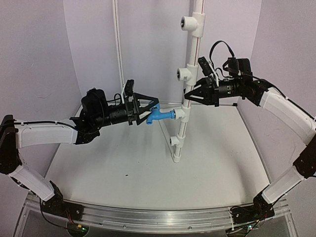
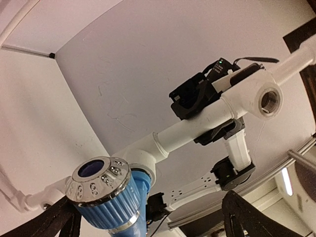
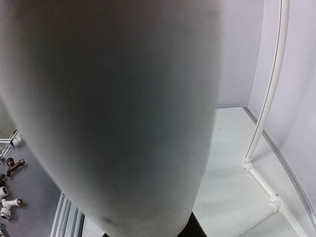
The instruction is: Install the water faucets
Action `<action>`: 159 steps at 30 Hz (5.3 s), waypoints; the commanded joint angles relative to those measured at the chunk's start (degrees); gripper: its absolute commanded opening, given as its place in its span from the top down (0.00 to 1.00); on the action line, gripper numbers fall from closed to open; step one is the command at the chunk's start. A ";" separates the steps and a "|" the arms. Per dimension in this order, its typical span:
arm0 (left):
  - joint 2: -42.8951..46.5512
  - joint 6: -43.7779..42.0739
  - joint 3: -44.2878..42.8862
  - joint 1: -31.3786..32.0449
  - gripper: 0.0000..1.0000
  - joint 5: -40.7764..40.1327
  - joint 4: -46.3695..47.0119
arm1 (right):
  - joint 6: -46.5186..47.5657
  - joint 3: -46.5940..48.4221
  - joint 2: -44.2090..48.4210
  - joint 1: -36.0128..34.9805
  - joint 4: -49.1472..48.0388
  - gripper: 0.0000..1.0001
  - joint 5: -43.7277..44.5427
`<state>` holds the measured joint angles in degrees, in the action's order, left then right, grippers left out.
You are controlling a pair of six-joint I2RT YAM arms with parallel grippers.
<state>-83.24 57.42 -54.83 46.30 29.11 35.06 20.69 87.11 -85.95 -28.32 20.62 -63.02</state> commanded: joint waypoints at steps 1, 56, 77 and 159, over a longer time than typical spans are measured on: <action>2.67 -18.58 -1.54 0.01 0.06 0.64 0.52 | -8.42 0.57 -1.18 -0.38 6.80 1.00 1.12; 7.73 -71.67 -9.12 8.92 0.48 5.90 -31.27 | -13.84 2.00 -3.08 -0.35 6.45 1.00 3.44; 5.28 -60.82 -23.09 10.03 0.85 -14.16 -37.33 | -13.83 2.04 -3.37 -0.39 6.36 1.00 4.01; -0.99 -55.76 3.77 -4.54 0.68 1.73 7.13 | -12.16 -0.98 -0.52 -0.36 6.54 1.00 2.98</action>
<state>-86.39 2.99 -50.50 42.43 27.72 36.79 16.40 87.39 -86.99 -28.95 17.91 -59.90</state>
